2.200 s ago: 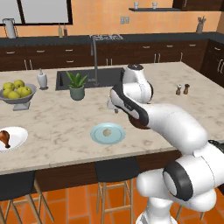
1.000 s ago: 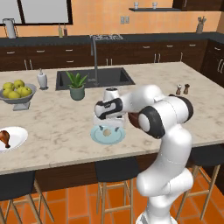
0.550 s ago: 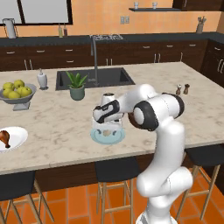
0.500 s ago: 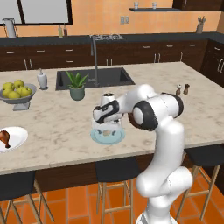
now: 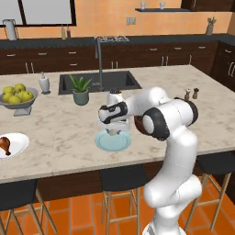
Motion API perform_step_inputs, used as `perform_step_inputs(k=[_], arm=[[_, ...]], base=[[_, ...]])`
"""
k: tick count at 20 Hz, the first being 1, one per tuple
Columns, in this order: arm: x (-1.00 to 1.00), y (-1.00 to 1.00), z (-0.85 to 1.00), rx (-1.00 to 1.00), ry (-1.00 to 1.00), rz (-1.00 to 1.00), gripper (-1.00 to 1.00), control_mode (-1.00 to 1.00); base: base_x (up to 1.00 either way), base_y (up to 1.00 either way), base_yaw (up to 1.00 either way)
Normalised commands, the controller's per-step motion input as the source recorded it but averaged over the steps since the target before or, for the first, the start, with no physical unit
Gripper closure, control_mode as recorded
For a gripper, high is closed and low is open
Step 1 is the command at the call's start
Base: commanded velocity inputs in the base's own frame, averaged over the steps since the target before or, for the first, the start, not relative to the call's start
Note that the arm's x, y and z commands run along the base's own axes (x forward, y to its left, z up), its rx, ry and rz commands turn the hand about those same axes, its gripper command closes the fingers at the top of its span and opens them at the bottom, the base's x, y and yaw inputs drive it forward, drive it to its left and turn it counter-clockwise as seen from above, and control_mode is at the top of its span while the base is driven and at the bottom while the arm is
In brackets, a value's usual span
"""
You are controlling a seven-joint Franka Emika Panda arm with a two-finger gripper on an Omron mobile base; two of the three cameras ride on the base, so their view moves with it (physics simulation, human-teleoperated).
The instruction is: Pick the chicken drumstick and garlic from their plates and place them in the bowl. Then put the bowl in the fridge.
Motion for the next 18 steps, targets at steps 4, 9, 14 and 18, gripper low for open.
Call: perform_step_inputs(k=[4, 9, 14, 18], arm=[[-0.95, -0.97, 1.0, 0.0, -0.55, -0.14, 1.0, -1.0], [-0.55, -0.96, 0.97, 0.0, -0.42, -0.18, 1.0, -1.0], [0.06, -1.0, 0.96, 0.16, -0.05, -0.21, 1.0, -1.0], [0.6, -0.54, 0.12, 0.04, 0.15, -0.04, 1.0, -1.0]], base=[[0.0, 0.0, 0.0], [0.0, 0.0, 0.0], [0.0, 0.0, 0.0], [0.0, 0.0, 0.0]])
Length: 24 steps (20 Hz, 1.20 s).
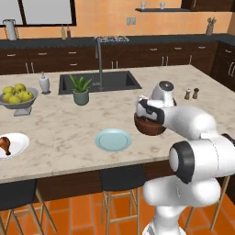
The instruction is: Pick the chicken drumstick and garlic from their plates and place them in the bowl. Then put the bowl in the fridge.
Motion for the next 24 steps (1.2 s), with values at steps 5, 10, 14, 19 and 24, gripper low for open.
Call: perform_step_inputs(k=[5, 10, 14, 19, 24], arm=[[1.0, -0.18, -0.61, -0.1, 0.23, 0.0, 1.0, -1.0], [0.87, 0.0, -0.72, -0.1, 0.14, 0.0, -1.0, -1.0], [0.11, 0.0, 0.03, 0.0, 0.0, 0.0, -1.0, -1.0], [-0.01, 0.0, 0.21, 0.01, -0.02, 0.0, -1.0, -1.0], [-0.52, 0.0, 0.54, 0.01, -0.05, 0.0, -1.0, -1.0]], base=[[0.0, 0.0, 0.0], [0.0, 0.0, 0.0], [0.0, 0.0, 0.0], [0.0, 0.0, 0.0], [0.0, 0.0, 0.0]])
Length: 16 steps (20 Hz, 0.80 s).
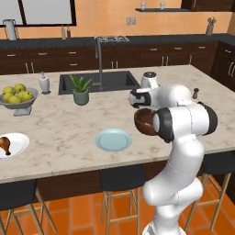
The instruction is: Pick the chicken drumstick and garlic from their plates and place them in the bowl. Then put the bowl in the fridge.
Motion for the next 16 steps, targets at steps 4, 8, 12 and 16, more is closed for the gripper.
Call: perform_step_inputs(k=[4, 8, 12, 16], arm=[[-1.0, 0.14, 0.96, 0.0, -0.08, 0.0, -1.0, -1.0], [-1.0, 0.2, 0.97, 0.0, -0.01, 0.02, -1.0, -1.0], [-1.0, 0.37, 0.66, 0.0, -0.01, 0.1, -1.0, -1.0], [-1.0, 0.41, 0.1, 0.01, 0.0, 0.12, -1.0, -1.0]], base=[[0.0, 0.0, 0.0], [0.0, 0.0, 0.0], [0.0, 0.0, 0.0], [0.0, 0.0, 0.0]])
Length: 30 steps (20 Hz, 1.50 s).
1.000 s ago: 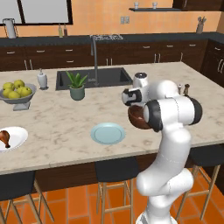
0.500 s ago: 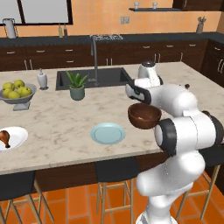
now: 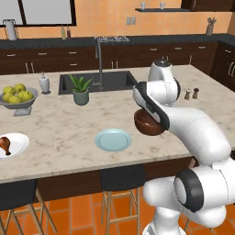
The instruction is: Pick the chicken drumstick and garlic from their plates and place them in the bowl. Then put the bowl in the fridge.
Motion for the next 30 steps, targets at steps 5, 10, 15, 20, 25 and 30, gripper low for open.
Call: perform_step_inputs(k=[5, 10, 15, 20, 25, 30], arm=[[-0.56, 0.46, -0.62, 0.0, -0.02, 0.07, -1.0, 1.0], [0.0, 0.0, 0.0, 0.0, 0.0, 0.0, -1.0, 1.0], [0.0, 0.0, 0.0, 0.0, 0.0, 0.0, -1.0, 1.0], [0.0, 0.0, 0.0, 0.0, 0.0, 0.0, -1.0, 1.0], [0.05, 0.49, -0.12, 0.0, 0.0, 0.19, -1.0, -1.0], [0.08, 0.71, -0.49, 0.0, 0.0, 0.63, -1.0, -1.0]], base=[[-0.07, 0.2, 0.0], [-0.27, 1.0, 0.0], [0.17, 1.0, 0.0], [0.72, 1.0, 0.0], [0.21, 0.4, 0.0], [0.0, 0.0, 0.0]])
